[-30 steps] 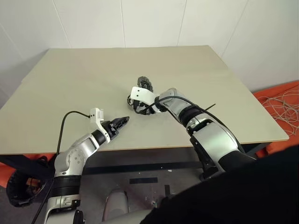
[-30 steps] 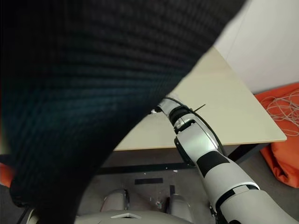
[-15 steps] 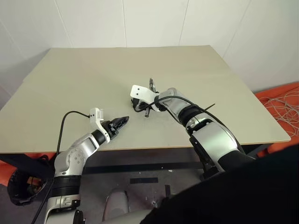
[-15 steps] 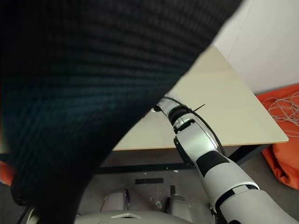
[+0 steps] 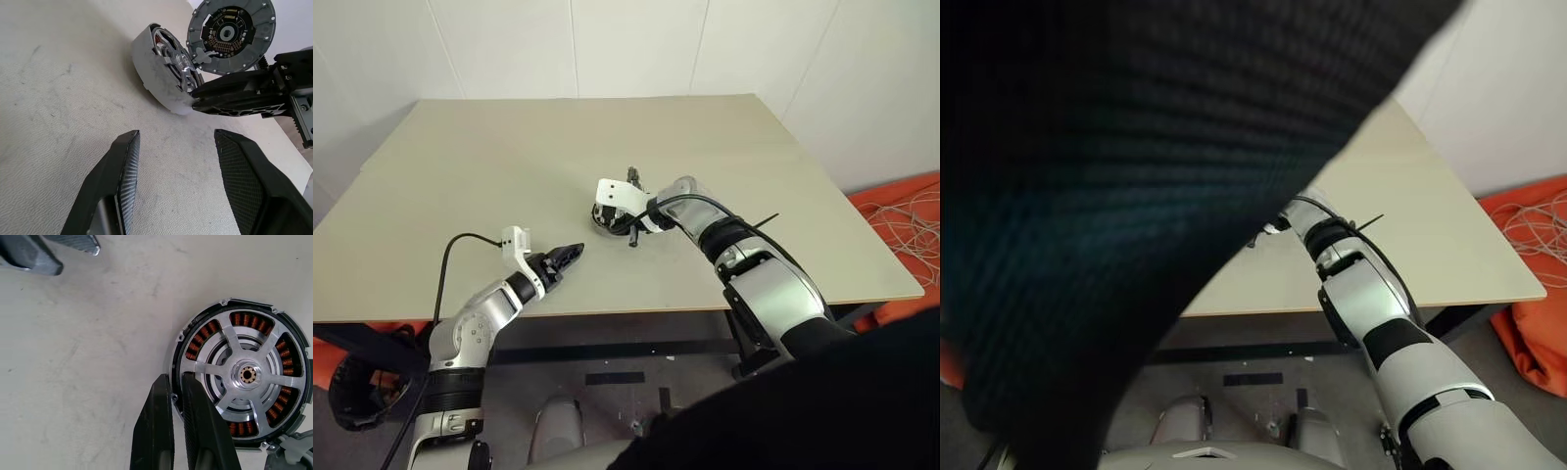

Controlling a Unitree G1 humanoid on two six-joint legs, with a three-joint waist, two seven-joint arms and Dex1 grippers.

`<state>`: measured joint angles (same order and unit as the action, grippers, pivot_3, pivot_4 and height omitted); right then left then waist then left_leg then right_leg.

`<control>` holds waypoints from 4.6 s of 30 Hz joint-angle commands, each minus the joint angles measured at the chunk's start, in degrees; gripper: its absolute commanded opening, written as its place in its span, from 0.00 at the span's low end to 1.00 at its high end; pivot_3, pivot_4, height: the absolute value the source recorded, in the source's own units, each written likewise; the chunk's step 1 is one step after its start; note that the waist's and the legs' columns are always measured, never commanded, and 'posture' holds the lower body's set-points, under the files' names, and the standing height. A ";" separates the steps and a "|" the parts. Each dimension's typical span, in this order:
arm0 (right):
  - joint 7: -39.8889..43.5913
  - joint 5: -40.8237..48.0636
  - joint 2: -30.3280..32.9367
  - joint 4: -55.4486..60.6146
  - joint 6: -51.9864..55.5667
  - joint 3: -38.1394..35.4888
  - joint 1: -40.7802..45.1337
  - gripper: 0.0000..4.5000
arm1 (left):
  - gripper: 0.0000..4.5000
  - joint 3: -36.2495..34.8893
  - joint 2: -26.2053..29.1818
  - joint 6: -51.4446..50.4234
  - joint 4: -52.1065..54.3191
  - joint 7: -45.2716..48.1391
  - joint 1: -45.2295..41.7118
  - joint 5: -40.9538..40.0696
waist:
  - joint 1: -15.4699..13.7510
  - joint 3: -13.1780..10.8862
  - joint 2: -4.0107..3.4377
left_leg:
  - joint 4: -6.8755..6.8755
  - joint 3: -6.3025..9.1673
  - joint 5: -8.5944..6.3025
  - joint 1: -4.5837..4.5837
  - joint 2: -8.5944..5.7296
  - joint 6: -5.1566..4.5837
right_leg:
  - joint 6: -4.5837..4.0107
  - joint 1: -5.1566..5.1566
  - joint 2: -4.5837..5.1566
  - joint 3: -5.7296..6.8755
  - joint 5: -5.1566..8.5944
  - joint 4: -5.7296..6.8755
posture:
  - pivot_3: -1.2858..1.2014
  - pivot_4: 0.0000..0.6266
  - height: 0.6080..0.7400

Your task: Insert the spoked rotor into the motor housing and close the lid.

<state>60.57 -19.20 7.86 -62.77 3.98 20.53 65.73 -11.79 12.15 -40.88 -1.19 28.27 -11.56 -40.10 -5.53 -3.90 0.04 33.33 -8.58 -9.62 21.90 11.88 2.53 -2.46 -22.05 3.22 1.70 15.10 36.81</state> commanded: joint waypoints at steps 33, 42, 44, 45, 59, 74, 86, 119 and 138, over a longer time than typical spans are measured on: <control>-13.48 10.52 -8.23 18.38 36.81 -4.27 -4.43 0.00 | 0.57 -0.62 0.60 1.30 0.92 0.51 -0.84 -0.05 | 0.17 -0.06 -0.06 | -0.53 0.11 0.09 -1.74 -0.03 0.18 | 0.29 1.08 0.07 -0.19 0.08 0.04 | 0.52 0.00 1.00; -12.53 12.21 -7.54 19.36 36.99 -3.55 -3.77 0.49 | 0.57 -0.49 0.65 1.39 0.09 0.63 -1.74 0.11 | 0.00 -0.05 -0.06 | -0.59 0.08 0.15 -1.64 -0.01 0.26 | 0.24 0.97 0.04 -0.18 -0.06 0.03 | 0.52 0.00 1.00; -11.48 13.23 -7.48 21.25 37.96 -3.61 -3.51 0.54 | 0.57 -0.47 0.68 1.33 0.03 0.71 -1.79 0.09 | -0.04 -0.05 -0.05 | -0.58 0.06 0.18 -1.44 -0.01 0.31 | -0.06 0.81 0.02 -0.18 -0.22 0.00 | 0.52 0.00 1.00; -10.64 13.95 -7.40 22.41 38.73 -3.70 -3.35 0.54 | 0.57 -0.45 0.71 1.29 0.00 0.77 -1.82 0.10 | -0.04 -0.04 -0.05 | -0.58 0.06 0.18 -1.32 -0.01 0.32 | -0.06 0.75 0.01 -0.15 -0.22 -0.05 | 0.52 0.00 1.00; -7.80 28.06 -6.34 46.51 57.11 -11.08 3.33 0.54 | 0.57 0.20 0.87 1.56 -2.41 1.62 -3.56 0.63 | -0.24 -0.08 -0.01 | -0.54 0.06 0.34 -0.50 0.00 0.58 | -0.05 -0.07 -0.21 -0.13 -0.21 -0.12 | 0.52 0.00 1.00; -16.71 30.45 -4.32 36.82 50.69 -13.82 6.07 0.54 | 0.57 0.60 1.52 2.14 -4.32 2.82 -5.12 1.16 | -0.29 -0.13 0.05 | -0.54 0.06 0.45 -0.24 -0.05 0.77 | 0.18 -0.28 -0.12 -0.10 -0.36 -0.10 | 0.52 0.00 1.00; -19.07 27.89 -3.71 29.83 43.48 -11.64 4.39 0.54 | 0.57 0.28 2.14 2.06 -4.05 2.77 -4.85 1.00 | -0.29 -0.12 0.06 | -0.49 0.06 0.45 -0.24 -0.04 0.77 | 0.18 -0.26 -0.12 -0.09 -0.36 -0.10 | 0.52 0.00 1.00; -32.23 14.65 8.95 21.90 16.43 -10.03 -1.71 0.41 | 0.57 -0.06 3.73 2.68 -4.32 3.48 -6.36 2.09 | -0.72 -0.12 0.08 | -0.25 0.07 0.45 -0.33 -0.08 0.77 | 0.02 -0.03 -0.05 -0.09 -0.28 -0.04 | 0.52 0.00 1.00; -33.78 12.72 20.32 40.05 26.32 -13.46 -24.94 0.02 | 0.57 1.78 6.95 5.14 -9.76 8.09 -12.45 7.05 | 0.00 -0.12 0.05 | -0.11 0.01 0.36 -0.35 -0.12 0.56 | 0.07 -0.02 -0.12 -0.11 -0.32 -0.02 | 0.52 0.00 1.00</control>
<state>26.80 -7.58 28.75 -30.09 27.80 7.70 40.14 -9.86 18.06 -37.13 -11.67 35.30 -22.39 -33.46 -5.53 -4.02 0.09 33.23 -8.57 -9.26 21.55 11.76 3.08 -2.40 -22.09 3.10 1.58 14.78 36.80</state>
